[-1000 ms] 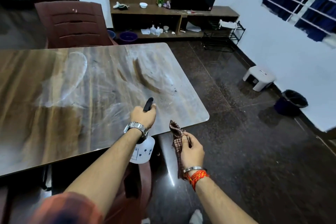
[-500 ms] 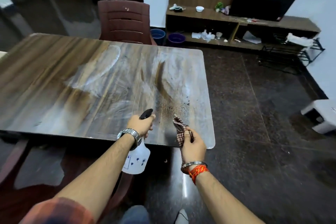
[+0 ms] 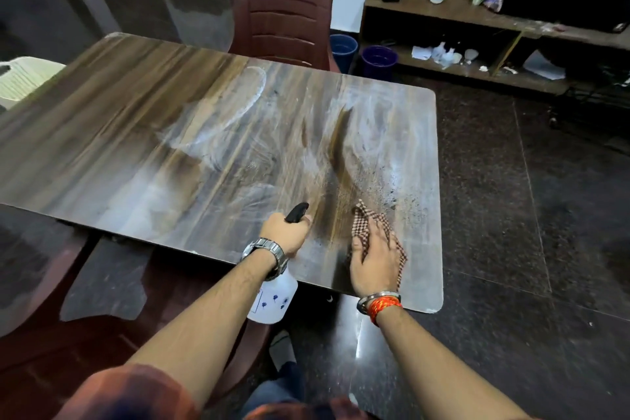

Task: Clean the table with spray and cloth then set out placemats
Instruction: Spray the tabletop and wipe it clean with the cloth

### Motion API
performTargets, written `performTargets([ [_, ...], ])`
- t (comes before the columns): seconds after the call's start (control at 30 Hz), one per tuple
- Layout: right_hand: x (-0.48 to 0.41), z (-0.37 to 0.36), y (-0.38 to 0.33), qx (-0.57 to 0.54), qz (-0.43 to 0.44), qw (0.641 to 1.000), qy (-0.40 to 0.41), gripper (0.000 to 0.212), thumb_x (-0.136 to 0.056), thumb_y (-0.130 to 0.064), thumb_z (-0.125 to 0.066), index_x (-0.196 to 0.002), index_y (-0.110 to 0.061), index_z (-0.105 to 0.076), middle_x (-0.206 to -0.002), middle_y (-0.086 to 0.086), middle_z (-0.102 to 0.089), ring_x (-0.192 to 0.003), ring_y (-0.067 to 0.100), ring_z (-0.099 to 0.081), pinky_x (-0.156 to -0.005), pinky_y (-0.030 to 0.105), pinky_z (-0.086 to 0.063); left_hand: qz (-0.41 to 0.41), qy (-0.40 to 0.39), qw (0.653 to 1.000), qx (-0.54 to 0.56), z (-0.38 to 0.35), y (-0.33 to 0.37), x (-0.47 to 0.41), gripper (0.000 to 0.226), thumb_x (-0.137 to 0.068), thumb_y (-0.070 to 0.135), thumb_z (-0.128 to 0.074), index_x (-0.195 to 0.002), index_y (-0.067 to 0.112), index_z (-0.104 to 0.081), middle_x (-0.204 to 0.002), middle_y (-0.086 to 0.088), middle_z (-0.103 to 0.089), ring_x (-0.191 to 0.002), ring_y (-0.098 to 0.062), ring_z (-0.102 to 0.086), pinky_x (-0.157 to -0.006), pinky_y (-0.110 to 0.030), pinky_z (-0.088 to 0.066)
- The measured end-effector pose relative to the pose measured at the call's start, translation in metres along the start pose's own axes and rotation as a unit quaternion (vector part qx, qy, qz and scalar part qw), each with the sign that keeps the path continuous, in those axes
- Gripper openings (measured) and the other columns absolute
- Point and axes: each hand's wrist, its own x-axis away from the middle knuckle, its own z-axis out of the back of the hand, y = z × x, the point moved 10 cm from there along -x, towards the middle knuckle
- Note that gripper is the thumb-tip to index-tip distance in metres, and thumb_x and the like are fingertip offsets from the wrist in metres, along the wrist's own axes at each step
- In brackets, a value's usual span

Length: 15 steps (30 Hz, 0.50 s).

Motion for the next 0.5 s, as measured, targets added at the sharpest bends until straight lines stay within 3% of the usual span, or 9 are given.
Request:
performTargets([
  [0.07,-0.01,-0.027,0.013,0.109,-0.048,0.991,-0.068,0.053,-0.099,-0.045,-0.033,-0.149,-0.031,-0.027,-0.16,-0.003,-0.016,-0.147,0.029,-0.01,-0.118,0.05,-0.01,0.014,0.013,1.0,0.016,0.015,-0.002,-0.013,0.037,-0.086,0.043,-0.064,-0.08,0.007,-0.063,-0.061,-0.008,-0.06,-0.046,-0.025,-0.056,-0.049,-0.023,-0.042],
  [0.17,-0.028,-0.041,0.021,0.161,-0.073,0.981,-0.074,0.051,-0.099,-0.046,-0.027,-0.149,-0.035,-0.026,-0.16,-0.009,-0.013,-0.147,0.028,-0.008,-0.118,0.052,-0.004,0.043,0.018,0.997,0.058,0.039,-0.018,-0.039,0.045,-0.081,0.041,-0.064,-0.091,-0.002,-0.072,-0.069,-0.015,-0.072,-0.042,-0.025,-0.055,-0.053,-0.03,-0.049],
  [0.3,-0.051,-0.053,0.018,0.18,-0.096,0.977,-0.054,0.055,-0.097,-0.043,-0.021,-0.15,-0.03,-0.026,-0.161,-0.007,-0.013,-0.147,0.029,-0.008,-0.118,0.053,-0.003,0.075,0.086,0.99,0.085,0.098,-0.048,-0.065,0.043,-0.072,0.041,-0.063,-0.081,0.0,-0.073,-0.075,-0.019,-0.076,-0.043,-0.026,-0.057,-0.049,-0.034,-0.053],
  [0.4,-0.081,-0.069,-0.008,0.165,-0.085,0.981,-0.058,0.062,-0.092,-0.046,-0.015,-0.15,-0.027,-0.028,-0.161,-0.005,-0.014,-0.147,0.03,-0.008,-0.117,0.053,-0.004,0.093,0.158,0.978,0.103,0.152,-0.074,-0.071,0.041,-0.062,0.045,-0.062,-0.076,0.008,-0.071,-0.073,-0.019,-0.076,-0.057,-0.031,-0.071,-0.062,-0.048,-0.062],
  [0.5,-0.114,-0.1,-0.062,0.162,-0.032,0.984,-0.062,0.063,-0.09,-0.044,-0.017,-0.149,-0.028,-0.031,-0.16,-0.004,-0.018,-0.146,0.032,-0.012,-0.117,0.051,-0.005,0.108,0.199,0.97,0.091,0.191,-0.093,-0.069,0.042,-0.064,0.047,-0.061,-0.076,0.008,-0.07,-0.07,-0.017,-0.076,-0.06,-0.037,-0.072,-0.066,-0.05,-0.062],
])
